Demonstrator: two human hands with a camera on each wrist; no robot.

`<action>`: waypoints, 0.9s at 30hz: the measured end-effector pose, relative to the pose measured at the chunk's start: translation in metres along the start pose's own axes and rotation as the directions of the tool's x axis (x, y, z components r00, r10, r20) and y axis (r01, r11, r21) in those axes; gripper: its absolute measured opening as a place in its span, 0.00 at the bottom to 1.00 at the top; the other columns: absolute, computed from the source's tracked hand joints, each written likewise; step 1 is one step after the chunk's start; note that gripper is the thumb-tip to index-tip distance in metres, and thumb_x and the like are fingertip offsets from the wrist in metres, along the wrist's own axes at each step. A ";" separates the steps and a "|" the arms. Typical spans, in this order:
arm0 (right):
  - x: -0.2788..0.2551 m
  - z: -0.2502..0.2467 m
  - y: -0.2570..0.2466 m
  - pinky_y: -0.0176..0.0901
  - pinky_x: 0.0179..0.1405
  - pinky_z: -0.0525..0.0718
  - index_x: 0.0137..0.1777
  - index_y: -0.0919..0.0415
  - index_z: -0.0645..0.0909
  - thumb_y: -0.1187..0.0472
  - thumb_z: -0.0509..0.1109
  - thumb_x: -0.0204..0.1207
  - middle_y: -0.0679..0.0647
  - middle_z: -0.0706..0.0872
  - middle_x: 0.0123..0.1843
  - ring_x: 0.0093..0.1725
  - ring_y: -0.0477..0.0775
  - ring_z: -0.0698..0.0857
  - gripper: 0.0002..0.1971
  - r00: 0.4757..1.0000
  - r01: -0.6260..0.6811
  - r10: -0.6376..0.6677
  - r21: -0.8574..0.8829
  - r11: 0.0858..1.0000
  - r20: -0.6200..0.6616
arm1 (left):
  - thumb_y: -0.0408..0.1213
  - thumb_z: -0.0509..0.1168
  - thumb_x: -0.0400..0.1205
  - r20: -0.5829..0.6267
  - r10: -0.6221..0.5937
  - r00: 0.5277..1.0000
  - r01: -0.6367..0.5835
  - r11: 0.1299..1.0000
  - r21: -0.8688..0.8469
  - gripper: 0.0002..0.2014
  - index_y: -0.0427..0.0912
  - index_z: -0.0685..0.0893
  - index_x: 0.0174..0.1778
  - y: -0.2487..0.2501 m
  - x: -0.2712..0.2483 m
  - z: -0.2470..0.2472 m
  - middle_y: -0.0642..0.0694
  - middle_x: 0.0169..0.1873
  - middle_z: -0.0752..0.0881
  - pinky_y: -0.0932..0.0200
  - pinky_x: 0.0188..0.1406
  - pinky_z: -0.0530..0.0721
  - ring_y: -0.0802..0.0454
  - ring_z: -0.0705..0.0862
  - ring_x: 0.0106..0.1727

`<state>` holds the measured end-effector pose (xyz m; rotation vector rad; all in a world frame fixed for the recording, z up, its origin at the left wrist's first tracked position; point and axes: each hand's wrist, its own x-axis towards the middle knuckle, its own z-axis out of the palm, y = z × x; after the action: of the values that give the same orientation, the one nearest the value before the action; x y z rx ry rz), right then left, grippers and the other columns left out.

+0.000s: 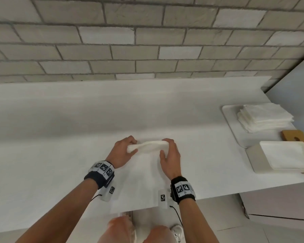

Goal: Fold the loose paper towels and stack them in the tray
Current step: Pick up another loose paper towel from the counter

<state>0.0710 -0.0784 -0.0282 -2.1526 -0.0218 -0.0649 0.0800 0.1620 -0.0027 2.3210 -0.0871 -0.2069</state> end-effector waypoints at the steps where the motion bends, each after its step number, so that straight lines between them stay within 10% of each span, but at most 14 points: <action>1: -0.002 -0.006 0.005 0.47 0.63 0.84 0.72 0.51 0.76 0.74 0.67 0.83 0.48 0.84 0.63 0.58 0.45 0.83 0.23 1.000 -0.008 0.008 0.024 1.000 0.013 | 0.29 0.76 0.82 -0.001 -0.024 1.000 0.024 1.000 -0.015 0.14 0.51 0.80 0.50 0.005 -0.001 0.006 0.54 0.52 0.92 0.50 0.52 0.88 0.54 0.90 0.53; 5: -0.016 -0.072 0.005 0.39 0.53 0.85 0.73 0.45 0.75 0.73 0.68 0.83 0.47 0.87 0.61 0.56 0.47 0.88 0.25 0.998 -0.030 0.041 0.228 0.973 -0.045 | 0.32 0.76 0.83 -0.083 -0.025 0.996 0.018 0.996 -0.086 0.18 0.60 0.77 0.52 0.062 -0.007 0.022 0.53 0.40 0.90 0.57 0.39 0.83 0.55 0.85 0.37; 8: -0.042 -0.147 0.015 0.41 0.54 0.90 0.78 0.45 0.73 0.76 0.71 0.80 0.45 0.86 0.64 0.58 0.47 0.89 0.32 0.987 -0.085 0.140 0.479 0.874 -0.080 | 0.41 0.75 0.86 -0.042 0.034 0.999 -0.041 0.984 -0.173 0.17 0.60 0.82 0.68 0.127 -0.023 0.039 0.60 0.53 0.92 0.68 0.49 0.85 0.63 0.89 0.51; 15: -0.105 -0.280 0.089 0.66 0.60 0.94 0.79 0.48 0.75 0.66 0.73 0.86 0.56 0.87 0.74 0.74 0.60 0.87 0.25 0.898 -0.355 0.411 0.813 0.462 0.158 | 0.32 0.70 0.89 0.097 0.071 0.993 -0.003 0.819 -0.573 0.14 0.42 0.85 0.71 0.278 -0.048 0.149 0.46 0.61 0.90 0.42 0.50 0.96 0.44 0.91 0.62; 21: -0.099 -0.405 0.140 0.66 0.76 0.86 0.81 0.47 0.78 0.67 0.70 0.88 0.46 0.89 0.74 0.75 0.53 0.87 0.24 0.914 -0.271 0.406 0.714 0.645 -0.021 | 0.35 0.72 0.89 0.155 0.191 0.969 -0.061 0.797 -0.601 0.18 0.51 0.82 0.74 0.374 -0.023 0.224 0.54 0.64 0.90 0.51 0.54 0.94 0.52 0.90 0.65; 27: -0.022 -0.505 0.180 0.53 0.74 0.87 0.79 0.45 0.74 0.66 0.69 0.89 0.42 0.88 0.71 0.70 0.38 0.87 0.23 0.941 -0.184 0.280 0.409 0.894 -0.189 | 0.41 0.74 0.88 -0.045 0.187 0.981 -0.185 0.851 -0.491 0.16 0.56 0.81 0.69 0.432 0.050 0.286 0.60 0.58 0.91 0.61 0.57 0.89 0.62 0.90 0.59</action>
<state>0.0367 -0.5986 0.0973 -1.7231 0.3429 -0.1701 0.0793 -0.3461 0.1119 1.7847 -0.2338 -0.1181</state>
